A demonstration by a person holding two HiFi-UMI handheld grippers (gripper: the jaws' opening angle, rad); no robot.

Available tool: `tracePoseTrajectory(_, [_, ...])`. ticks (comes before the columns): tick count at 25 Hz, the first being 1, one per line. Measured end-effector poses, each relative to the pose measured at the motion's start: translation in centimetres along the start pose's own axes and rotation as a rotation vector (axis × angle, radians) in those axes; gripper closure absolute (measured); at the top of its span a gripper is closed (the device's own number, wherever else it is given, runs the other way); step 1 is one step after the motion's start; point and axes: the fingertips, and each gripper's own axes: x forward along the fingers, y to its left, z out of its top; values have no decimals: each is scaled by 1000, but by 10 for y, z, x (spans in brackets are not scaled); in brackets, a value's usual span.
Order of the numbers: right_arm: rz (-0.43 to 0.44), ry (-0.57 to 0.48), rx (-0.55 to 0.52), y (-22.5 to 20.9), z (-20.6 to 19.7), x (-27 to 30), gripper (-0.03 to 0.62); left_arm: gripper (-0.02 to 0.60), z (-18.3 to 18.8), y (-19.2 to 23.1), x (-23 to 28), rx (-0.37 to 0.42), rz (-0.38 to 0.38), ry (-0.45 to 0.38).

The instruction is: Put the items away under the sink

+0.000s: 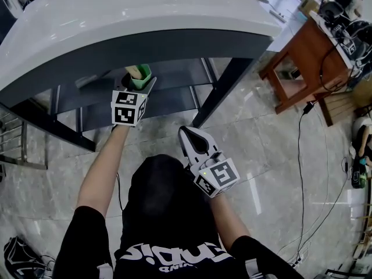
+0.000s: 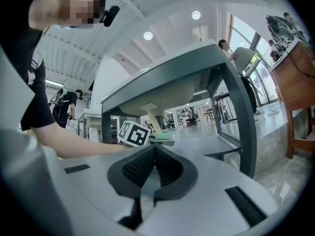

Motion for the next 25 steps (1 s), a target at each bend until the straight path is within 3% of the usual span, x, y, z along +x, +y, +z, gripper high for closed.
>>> tracePoseTrajectory(12, [-13,-3,15,-5,-1,-1,576,244,1,-3,2,26,15,-12])
tracePoseTrajectory(17, [-10,0,14,-3,-2,-2,576,160,2,-4,4,-5,21,-10])
tracePoseTrajectory(25, [-17,-6,10,-6,0,-5,576,141,2,0,-5,-10,57,-16])
